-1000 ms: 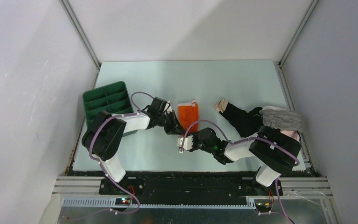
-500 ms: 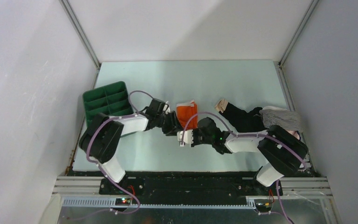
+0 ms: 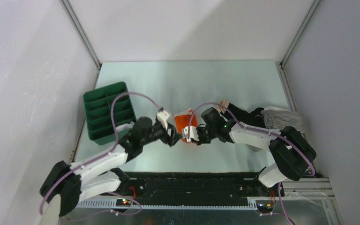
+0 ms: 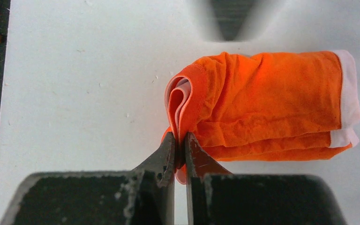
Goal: Roll the underwear
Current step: Roll the underwear to the center of the board.
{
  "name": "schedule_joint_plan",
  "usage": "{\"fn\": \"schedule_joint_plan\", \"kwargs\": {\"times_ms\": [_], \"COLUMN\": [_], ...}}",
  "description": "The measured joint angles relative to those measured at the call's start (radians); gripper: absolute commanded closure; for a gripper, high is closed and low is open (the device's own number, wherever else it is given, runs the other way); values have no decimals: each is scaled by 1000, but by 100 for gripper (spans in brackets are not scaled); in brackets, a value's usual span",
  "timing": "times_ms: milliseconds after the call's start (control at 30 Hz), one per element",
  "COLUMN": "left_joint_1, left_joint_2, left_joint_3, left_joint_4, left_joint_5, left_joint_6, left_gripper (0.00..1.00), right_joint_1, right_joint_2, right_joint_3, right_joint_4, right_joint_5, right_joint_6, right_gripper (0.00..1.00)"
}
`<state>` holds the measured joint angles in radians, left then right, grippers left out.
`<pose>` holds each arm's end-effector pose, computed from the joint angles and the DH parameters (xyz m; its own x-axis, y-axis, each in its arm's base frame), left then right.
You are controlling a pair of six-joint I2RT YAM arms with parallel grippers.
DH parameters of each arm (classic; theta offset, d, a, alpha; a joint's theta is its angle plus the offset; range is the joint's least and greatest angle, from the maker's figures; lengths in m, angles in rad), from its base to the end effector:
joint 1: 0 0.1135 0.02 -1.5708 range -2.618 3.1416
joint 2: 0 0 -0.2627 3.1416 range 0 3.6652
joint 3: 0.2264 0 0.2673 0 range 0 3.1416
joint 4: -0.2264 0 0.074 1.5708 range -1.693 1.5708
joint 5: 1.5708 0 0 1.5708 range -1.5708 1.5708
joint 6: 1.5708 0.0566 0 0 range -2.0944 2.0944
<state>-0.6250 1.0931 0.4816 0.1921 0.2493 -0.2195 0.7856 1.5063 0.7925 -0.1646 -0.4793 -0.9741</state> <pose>0.2064 -0.1662 0.1939 -0.4856 0.0901 -0.8695 0.6599 0.6902 -0.2969 0.2067 0.2437 0.1549 0.3855 -0.6526 -0.6523 -0.9197 -0.2148 -0.3286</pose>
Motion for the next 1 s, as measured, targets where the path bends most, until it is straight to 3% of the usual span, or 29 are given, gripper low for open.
{"fn": "schedule_joint_plan", "kwargs": {"times_ms": [167,300,433,600,800,900,1000], "left_joint_1": [-209,-227,-235,-256,-266,-269,-273], "left_joint_2": [-143,-18,119,222,260,274,285], "left_joint_3": [-215,-311,-331,-330,-296,-283,-274], "left_joint_4": [222,396,534,694,727,725,708], "left_joint_5": [26,45,71,102,143,151,150], "left_joint_6": [428,705,897,1001,1033,1033,1033], "left_gripper": [17,8,10,27,44,48,42], "right_joint_1": [-23,-26,-15,9,25,27,32], "right_joint_2": [29,39,50,59,61,61,61], "right_joint_3": [42,51,66,72,72,72,72], "right_joint_4": [-54,-66,-81,-89,-89,-88,-88], "right_joint_5": [-45,-51,-48,-48,-40,-34,-31], "right_joint_6": [1,15,43,73,96,110,117], "right_gripper": [100,100,100,100,100,100,100]}}
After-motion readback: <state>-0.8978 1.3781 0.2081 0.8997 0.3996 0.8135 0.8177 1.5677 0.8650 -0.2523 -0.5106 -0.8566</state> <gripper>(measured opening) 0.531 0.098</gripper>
